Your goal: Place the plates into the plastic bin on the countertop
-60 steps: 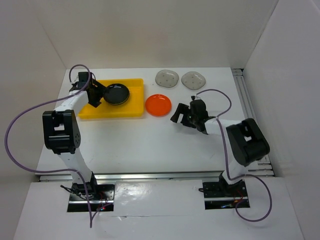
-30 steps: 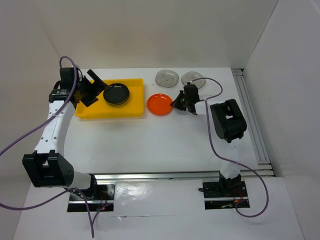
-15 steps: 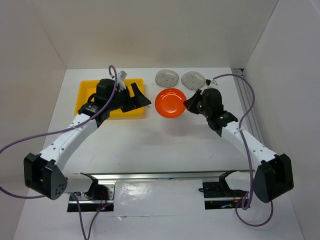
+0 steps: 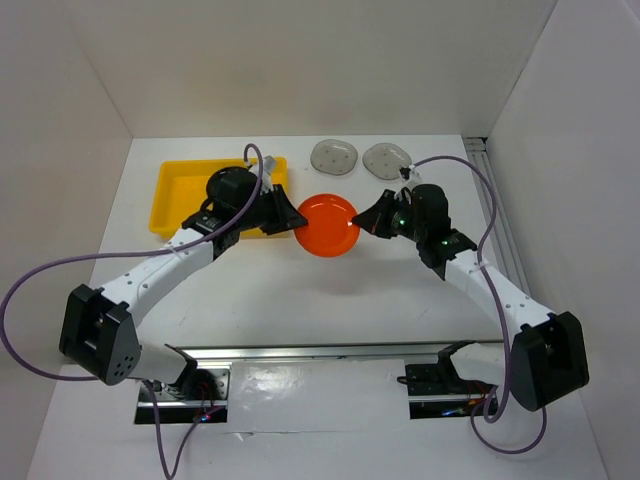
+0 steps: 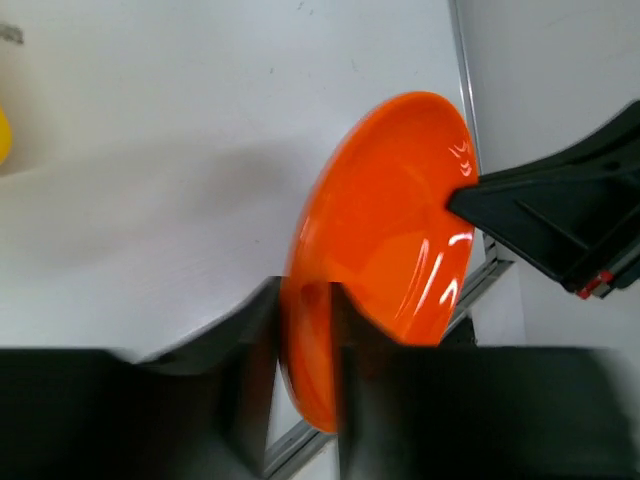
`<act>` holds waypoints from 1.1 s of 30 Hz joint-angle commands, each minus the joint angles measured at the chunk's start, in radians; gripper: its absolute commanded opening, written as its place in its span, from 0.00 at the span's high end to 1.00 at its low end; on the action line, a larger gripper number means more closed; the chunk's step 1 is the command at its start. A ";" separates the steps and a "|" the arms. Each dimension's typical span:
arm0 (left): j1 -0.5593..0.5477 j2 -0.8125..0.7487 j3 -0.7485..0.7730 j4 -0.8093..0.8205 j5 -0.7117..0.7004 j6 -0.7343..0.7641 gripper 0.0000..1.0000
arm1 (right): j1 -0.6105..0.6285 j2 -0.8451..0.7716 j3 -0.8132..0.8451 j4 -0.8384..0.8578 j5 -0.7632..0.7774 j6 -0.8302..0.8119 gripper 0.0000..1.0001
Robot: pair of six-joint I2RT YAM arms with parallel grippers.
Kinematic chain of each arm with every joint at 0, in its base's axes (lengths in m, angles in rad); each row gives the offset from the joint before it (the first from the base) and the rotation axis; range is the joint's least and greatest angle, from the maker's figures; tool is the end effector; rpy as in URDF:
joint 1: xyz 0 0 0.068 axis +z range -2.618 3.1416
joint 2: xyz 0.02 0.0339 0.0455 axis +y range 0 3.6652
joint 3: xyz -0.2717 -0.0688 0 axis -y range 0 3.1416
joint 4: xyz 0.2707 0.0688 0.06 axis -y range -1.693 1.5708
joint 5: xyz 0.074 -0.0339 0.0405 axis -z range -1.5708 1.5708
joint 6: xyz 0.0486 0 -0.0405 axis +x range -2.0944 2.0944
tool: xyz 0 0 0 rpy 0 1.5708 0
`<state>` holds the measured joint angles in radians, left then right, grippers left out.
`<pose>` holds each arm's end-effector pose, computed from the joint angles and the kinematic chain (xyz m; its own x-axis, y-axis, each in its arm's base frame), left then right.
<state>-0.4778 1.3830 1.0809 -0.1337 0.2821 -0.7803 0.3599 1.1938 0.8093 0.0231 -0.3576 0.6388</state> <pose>0.3090 -0.1752 0.3062 -0.7348 -0.3804 -0.5616 0.2094 0.6602 -0.7213 0.2797 0.1234 0.2779 -0.6451 0.3540 -0.6772 -0.3136 0.6855 0.6571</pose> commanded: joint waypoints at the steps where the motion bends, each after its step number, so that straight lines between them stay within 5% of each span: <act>1: -0.007 0.010 0.022 0.063 -0.015 0.004 0.78 | -0.001 -0.031 0.002 0.094 -0.050 0.004 0.99; 4: -0.007 0.031 0.045 0.039 -0.041 0.004 1.00 | -0.010 -0.031 0.013 0.069 -0.031 -0.007 0.84; 7: 0.033 0.031 0.091 -0.016 -0.142 -0.019 1.00 | -0.010 -0.031 0.002 0.032 0.037 -0.007 0.00; 13: 0.298 0.022 0.154 -0.061 -0.382 -0.118 1.00 | -0.019 -0.051 -0.128 0.017 0.164 -0.008 0.00; 20: 0.525 0.197 0.174 0.144 -0.264 -0.056 1.00 | -0.009 -0.060 -0.288 0.118 0.120 0.019 0.00; 31: 0.607 0.467 0.313 0.154 -0.218 -0.017 1.00 | 0.013 -0.102 -0.329 0.143 0.164 -0.011 0.00; 32: 0.607 0.479 0.336 0.154 -0.218 -0.017 0.94 | 0.013 -0.102 -0.320 0.143 0.164 -0.011 0.00; 33: 0.607 0.490 0.349 0.116 -0.218 -0.007 0.73 | 0.013 -0.102 -0.320 0.143 0.164 -0.011 0.00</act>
<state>0.1238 1.8622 1.3560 -0.0441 0.0502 -0.8074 0.3641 1.1099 0.4816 0.1005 -0.2157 0.6483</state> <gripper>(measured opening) 0.208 0.999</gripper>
